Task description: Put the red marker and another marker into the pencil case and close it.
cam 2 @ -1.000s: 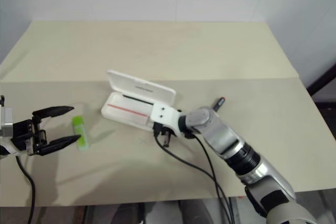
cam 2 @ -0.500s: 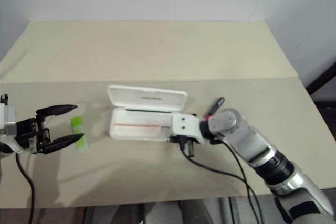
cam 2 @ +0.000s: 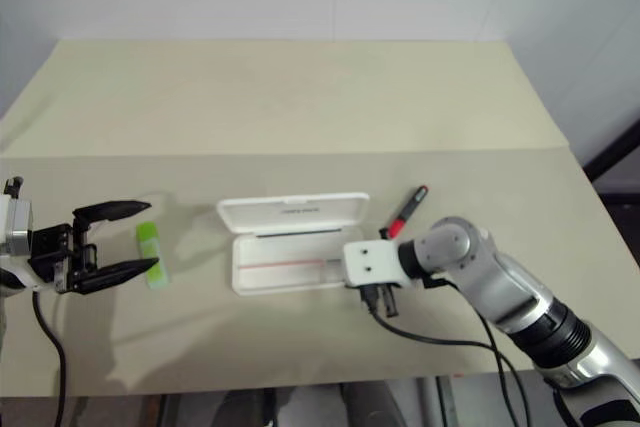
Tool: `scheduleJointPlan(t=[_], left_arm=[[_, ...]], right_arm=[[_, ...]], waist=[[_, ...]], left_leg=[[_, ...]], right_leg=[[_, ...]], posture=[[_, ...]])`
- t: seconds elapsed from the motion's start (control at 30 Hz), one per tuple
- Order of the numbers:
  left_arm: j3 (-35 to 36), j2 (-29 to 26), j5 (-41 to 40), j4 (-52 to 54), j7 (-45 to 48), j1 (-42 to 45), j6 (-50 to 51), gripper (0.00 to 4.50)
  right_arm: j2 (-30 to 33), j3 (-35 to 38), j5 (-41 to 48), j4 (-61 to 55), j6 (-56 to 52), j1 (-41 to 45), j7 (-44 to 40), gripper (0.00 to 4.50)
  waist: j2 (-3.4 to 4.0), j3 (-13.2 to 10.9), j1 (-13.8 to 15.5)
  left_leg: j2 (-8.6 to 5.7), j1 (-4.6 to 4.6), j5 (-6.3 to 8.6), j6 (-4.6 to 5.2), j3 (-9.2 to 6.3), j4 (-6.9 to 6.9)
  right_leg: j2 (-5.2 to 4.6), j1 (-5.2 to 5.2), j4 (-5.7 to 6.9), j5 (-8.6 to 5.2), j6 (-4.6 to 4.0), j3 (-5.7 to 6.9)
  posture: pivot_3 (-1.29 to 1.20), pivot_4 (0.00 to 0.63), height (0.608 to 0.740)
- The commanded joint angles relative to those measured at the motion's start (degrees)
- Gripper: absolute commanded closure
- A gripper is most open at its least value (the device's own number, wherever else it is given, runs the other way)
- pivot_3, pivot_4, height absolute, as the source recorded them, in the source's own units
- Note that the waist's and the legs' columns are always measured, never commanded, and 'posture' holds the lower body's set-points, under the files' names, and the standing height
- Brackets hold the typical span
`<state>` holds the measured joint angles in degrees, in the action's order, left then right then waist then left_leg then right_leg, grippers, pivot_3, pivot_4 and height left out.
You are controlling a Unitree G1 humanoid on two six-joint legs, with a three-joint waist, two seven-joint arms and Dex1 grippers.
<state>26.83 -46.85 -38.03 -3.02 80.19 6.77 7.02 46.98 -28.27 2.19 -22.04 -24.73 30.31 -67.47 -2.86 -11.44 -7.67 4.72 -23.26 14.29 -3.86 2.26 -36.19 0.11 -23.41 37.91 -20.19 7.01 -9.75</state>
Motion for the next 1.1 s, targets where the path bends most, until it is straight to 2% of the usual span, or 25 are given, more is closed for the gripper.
scheduleJointPlan(t=[0.03,0.27,0.37,0.73,1.1], left_arm=[[0.2,-0.5,-1.0,0.6,0.2,0.6,0.1,0.00],[-0.7,0.0,-0.8,0.8,-0.1,0.6,0.0,0.00],[-1.0,0.1,-0.8,0.8,-0.1,0.7,-0.1,0.00],[-2.0,0.5,-0.8,0.7,-0.1,0.9,-0.2,0.00],[-4.4,1.2,0.0,-1.5,0.3,4.1,-0.8,0.00]], right_arm=[[-0.2,0.6,0.6,-2.1,1.9,-1.0,-1.3,4.49],[-1.0,0.2,-0.7,-1.5,3.6,-0.8,-1.5,4.49],[-1.3,0.5,-0.8,-1.3,4.2,-0.9,-1.5,3.78],[-1.6,2.6,0.1,-1.2,4.8,-1.6,-1.0,0.02],[-0.3,7.8,3.6,-1.4,2.8,-1.9,-1.5,0.02]], waist=[[0.00,0.0,0.0],[0.00,0.0,0.0],[0.00,0.0,0.0],[0.00,0.0,0.1],[0.00,0.0,0.4]], left_leg=[[0.00,0.00,0.00,0.00,0.00,0.00],[0.00,0.01,0.00,0.00,0.00,-0.02],[0.00,0.02,0.00,0.00,0.00,-0.03],[-0.01,0.02,0.00,0.00,-0.01,-0.08],[-0.01,0.03,0.00,0.00,-0.03,-0.20]], right_leg=[[0.00,0.00,0.00,0.00,0.00,0.00],[0.00,0.00,0.03,0.00,0.00,0.00],[0.01,0.01,0.04,0.00,0.00,0.00],[0.00,0.04,0.06,0.00,0.00,0.00],[0.01,0.09,0.10,0.02,0.03,0.00]], posture=[[0.00,0.150,0.740],[0.00,0.150,0.740],[0.00,0.150,0.740],[0.00,0.150,0.740],[0.00,0.150,0.740]])
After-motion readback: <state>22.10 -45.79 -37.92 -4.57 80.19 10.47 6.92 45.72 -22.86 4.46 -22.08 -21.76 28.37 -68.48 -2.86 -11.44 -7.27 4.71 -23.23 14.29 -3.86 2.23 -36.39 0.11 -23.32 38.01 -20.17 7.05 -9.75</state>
